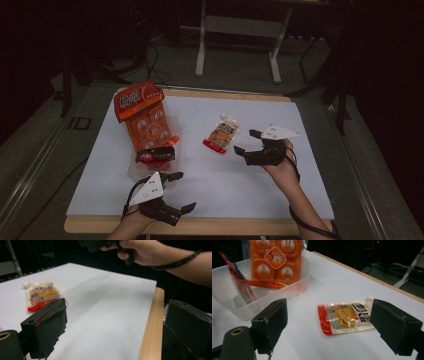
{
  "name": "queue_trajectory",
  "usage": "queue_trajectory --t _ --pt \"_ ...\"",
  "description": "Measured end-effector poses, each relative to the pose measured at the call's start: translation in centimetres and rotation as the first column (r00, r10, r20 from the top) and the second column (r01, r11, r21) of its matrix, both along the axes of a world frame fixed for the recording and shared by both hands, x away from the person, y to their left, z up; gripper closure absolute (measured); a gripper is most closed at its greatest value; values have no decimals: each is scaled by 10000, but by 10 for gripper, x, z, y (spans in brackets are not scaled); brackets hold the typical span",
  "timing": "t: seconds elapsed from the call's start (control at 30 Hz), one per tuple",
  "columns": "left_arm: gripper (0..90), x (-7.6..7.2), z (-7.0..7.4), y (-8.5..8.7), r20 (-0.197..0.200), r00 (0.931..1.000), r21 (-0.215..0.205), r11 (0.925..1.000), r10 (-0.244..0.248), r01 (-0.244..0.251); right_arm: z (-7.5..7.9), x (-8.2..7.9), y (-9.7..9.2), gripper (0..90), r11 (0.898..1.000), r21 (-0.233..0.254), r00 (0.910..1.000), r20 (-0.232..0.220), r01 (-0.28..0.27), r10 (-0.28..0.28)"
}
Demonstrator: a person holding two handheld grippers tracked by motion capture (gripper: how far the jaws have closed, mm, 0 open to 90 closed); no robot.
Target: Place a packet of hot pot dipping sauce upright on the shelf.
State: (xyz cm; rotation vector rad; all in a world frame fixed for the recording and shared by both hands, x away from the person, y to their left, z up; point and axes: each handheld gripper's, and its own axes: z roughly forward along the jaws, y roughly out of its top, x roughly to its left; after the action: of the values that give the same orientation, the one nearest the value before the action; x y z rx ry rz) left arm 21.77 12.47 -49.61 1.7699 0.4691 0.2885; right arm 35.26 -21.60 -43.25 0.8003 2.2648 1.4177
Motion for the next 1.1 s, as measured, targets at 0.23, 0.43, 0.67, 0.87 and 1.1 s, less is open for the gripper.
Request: queue_trajectory --t 0.23,0.43,0.67,0.87,1.1 --pt "44 0 -2 0 160 9997 -64 9998 -171 172 -8 23 -3 204 9992 -27 9990 -198 395 -396" --pt "45 -1 -3 2 121 9999 43 10000 3 -3 -13 44 -3 233 9976 -171 9971 -365 669 -675" --pt "45 -4 -6 7 -5 9999 -17 9999 125 -125 -23 69 0 294 9950 -487 9940 -618 871 -901" --pt "45 -8 -9 10 -31 9998 66 9997 214 -214 -35 90 4 355 9923 -651 9876 -1101 1050 -1117" --pt "45 -12 -11 16 -38 9992 59 9992 391 -390 -47 110 8 420 9857 -949 9770 -1491 1396 -1527"
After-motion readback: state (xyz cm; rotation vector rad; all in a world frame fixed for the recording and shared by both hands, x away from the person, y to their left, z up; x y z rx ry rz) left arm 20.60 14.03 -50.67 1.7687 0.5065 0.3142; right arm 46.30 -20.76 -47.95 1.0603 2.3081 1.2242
